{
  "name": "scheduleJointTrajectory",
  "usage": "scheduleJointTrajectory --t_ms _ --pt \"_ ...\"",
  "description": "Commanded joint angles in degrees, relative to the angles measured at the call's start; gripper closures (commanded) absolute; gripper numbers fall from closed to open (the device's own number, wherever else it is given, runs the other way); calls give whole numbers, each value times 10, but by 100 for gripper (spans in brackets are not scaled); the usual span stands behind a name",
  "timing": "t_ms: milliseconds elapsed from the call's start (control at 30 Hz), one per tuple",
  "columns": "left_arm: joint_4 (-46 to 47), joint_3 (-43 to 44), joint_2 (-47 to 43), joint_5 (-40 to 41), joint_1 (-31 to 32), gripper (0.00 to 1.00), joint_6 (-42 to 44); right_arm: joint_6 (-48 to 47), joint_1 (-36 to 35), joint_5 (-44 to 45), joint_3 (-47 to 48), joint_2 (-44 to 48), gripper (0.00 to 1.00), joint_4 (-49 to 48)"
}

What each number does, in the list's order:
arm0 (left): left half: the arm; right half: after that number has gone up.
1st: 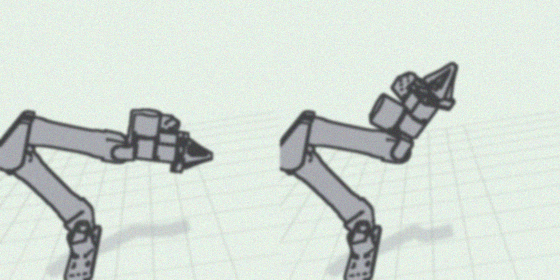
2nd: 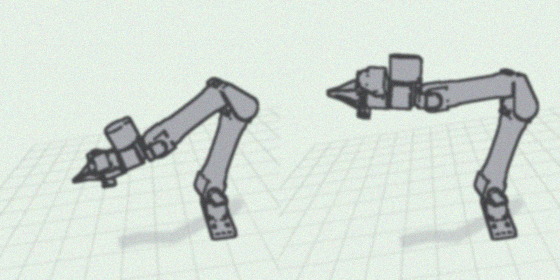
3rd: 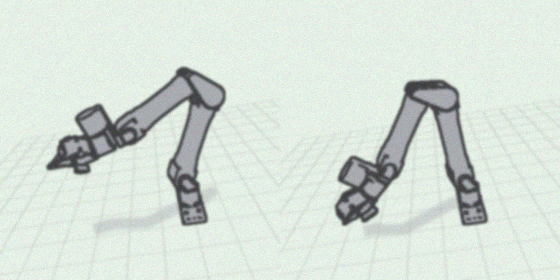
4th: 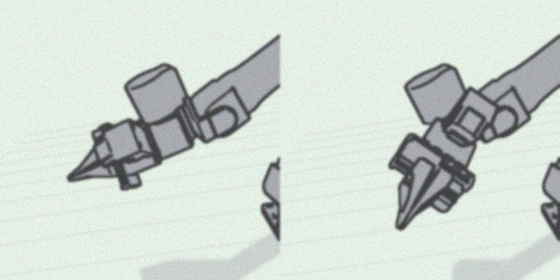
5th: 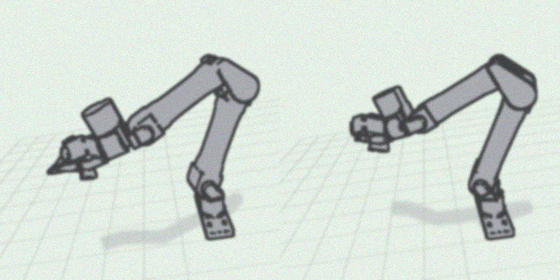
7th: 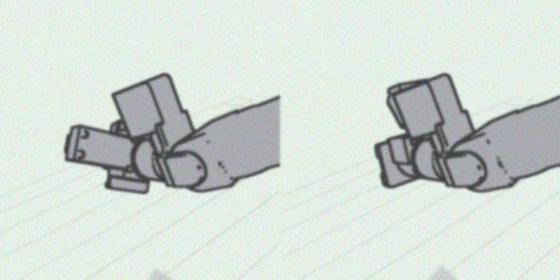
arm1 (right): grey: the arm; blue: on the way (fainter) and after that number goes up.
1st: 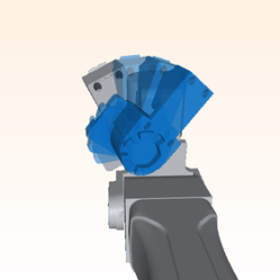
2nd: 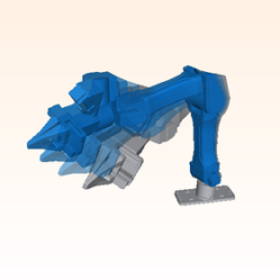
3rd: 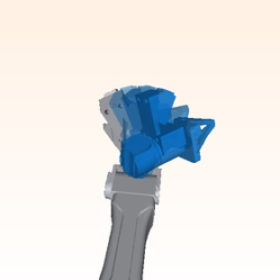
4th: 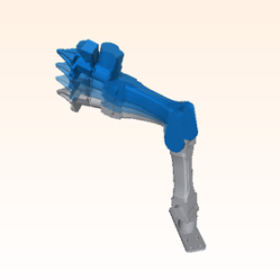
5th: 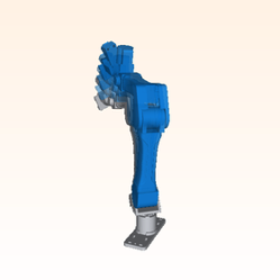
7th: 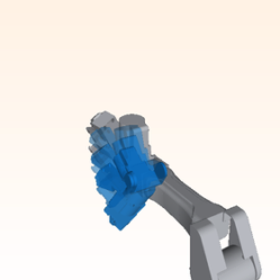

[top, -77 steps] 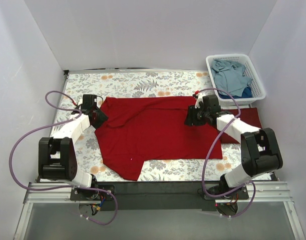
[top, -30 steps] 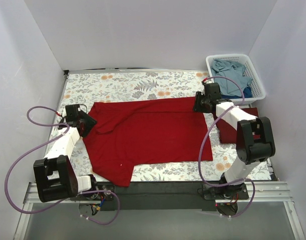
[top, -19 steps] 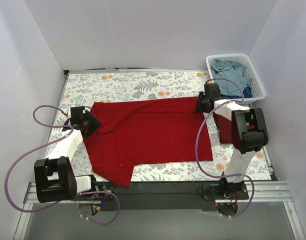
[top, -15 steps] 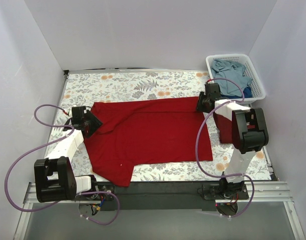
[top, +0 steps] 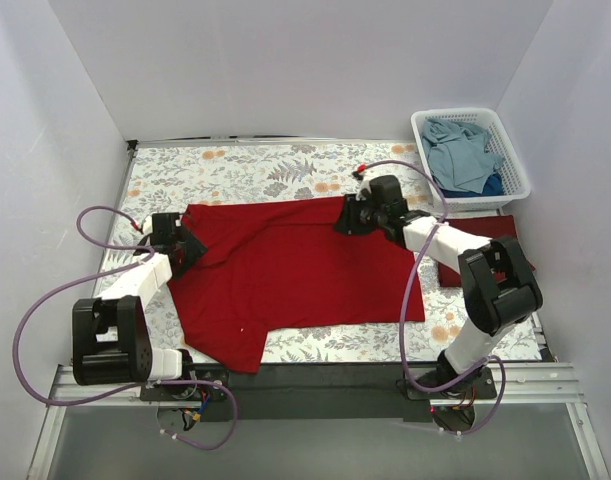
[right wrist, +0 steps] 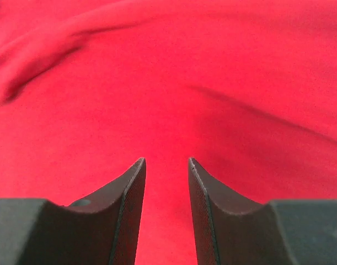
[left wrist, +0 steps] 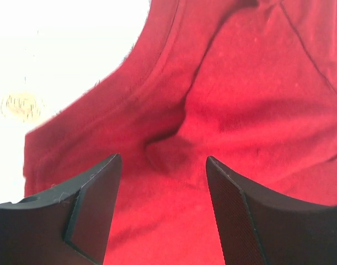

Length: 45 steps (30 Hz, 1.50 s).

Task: Fold and stack the t-shirts
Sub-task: Fold the tshirt

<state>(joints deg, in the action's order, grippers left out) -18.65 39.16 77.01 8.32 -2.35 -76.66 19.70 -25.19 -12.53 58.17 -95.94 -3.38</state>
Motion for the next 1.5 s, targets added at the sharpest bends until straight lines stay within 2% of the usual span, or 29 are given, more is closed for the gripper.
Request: scheduleJointTrajectory --t_ms 0,133,167,300,400,533,633,667,700,733,767,800,900,1100,1467 --pt "43 20 8 28 1 38 21 7 -58 -57 13 -6 57 -82" --pt "73 24 31 -9 1 38 36 15 -108 -72 50 -56 57 -114" --pt "77 30 50 -35 1 41 46 19 -137 -78 80 -95 57 -133" --pt "32 78 42 -67 0 74 41 10 -168 -84 122 -146 57 -145" --pt "6 129 47 -103 1 92 28 -5 -180 -87 157 -174 57 -151" --pt "-5 197 116 -145 1 95 9 -46 -201 -90 204 -215 59 -156" --pt "-14 237 155 -144 2 97 12 -76 -215 -86 235 -240 60 -155" --pt "-19 246 166 -137 3 96 18 -77 -217 -85 240 -248 60 -154" --pt "-33 245 166 -121 2 84 19 -78 -218 -87 240 -248 60 -154" --pt "-33 245 162 -121 2 84 20 -78 -219 -87 237 -248 60 -154" --pt "-39 240 155 -96 4 78 20 -78 -220 -87 234 -246 60 -154" --pt "-39 213 144 -72 3 68 20 -80 -221 -86 228 -239 60 -154" --pt "-24 134 95 -21 2 58 15 -83 -221 -77 194 -216 60 -156" --pt "-9 87 76 -28 2 57 19 -74 -223 -79 157 -196 60 -160" --pt "17 42 25 20 2 55 35 -69 -224 -86 114 -182 60 -180"
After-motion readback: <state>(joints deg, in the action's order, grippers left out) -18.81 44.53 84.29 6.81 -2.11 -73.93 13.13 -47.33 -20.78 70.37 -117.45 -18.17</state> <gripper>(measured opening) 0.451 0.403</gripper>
